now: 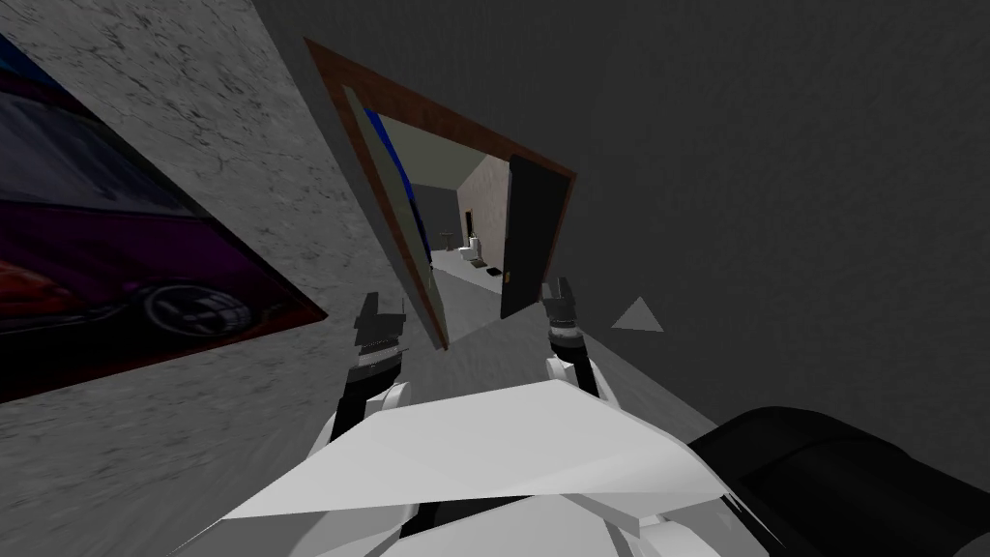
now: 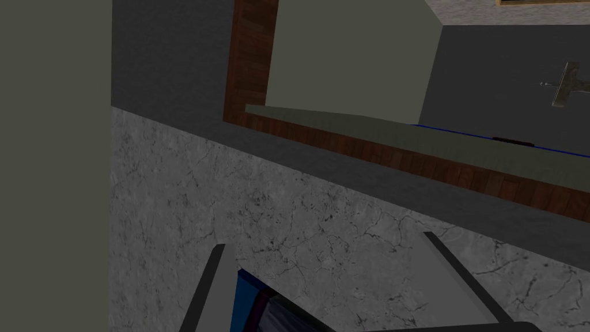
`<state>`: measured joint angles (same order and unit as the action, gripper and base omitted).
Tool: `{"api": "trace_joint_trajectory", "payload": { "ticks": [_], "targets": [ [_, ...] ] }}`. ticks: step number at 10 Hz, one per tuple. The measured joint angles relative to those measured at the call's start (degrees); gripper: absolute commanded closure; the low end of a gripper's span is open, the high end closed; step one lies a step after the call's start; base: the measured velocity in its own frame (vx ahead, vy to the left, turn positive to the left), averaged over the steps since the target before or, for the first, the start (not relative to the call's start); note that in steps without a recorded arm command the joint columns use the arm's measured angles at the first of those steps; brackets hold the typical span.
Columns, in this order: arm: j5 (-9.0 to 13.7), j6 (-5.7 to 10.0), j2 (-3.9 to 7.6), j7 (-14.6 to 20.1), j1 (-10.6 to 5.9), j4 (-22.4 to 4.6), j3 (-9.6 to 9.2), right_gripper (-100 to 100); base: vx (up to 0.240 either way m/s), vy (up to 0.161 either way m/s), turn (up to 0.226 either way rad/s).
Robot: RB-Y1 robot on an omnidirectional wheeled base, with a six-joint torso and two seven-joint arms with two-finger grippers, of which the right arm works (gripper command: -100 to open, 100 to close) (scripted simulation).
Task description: Push the door open
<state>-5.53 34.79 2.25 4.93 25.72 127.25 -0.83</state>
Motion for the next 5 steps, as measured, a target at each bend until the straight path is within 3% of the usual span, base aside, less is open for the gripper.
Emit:
{"api": "trace_joint_trajectory", "payload": {
  "ticks": [5],
  "targets": [
    [-0.9,1.11,0.59,0.7,-2.14,-5.9,-0.26,-100,0.087,-0.039,0.016]
  ]
}}
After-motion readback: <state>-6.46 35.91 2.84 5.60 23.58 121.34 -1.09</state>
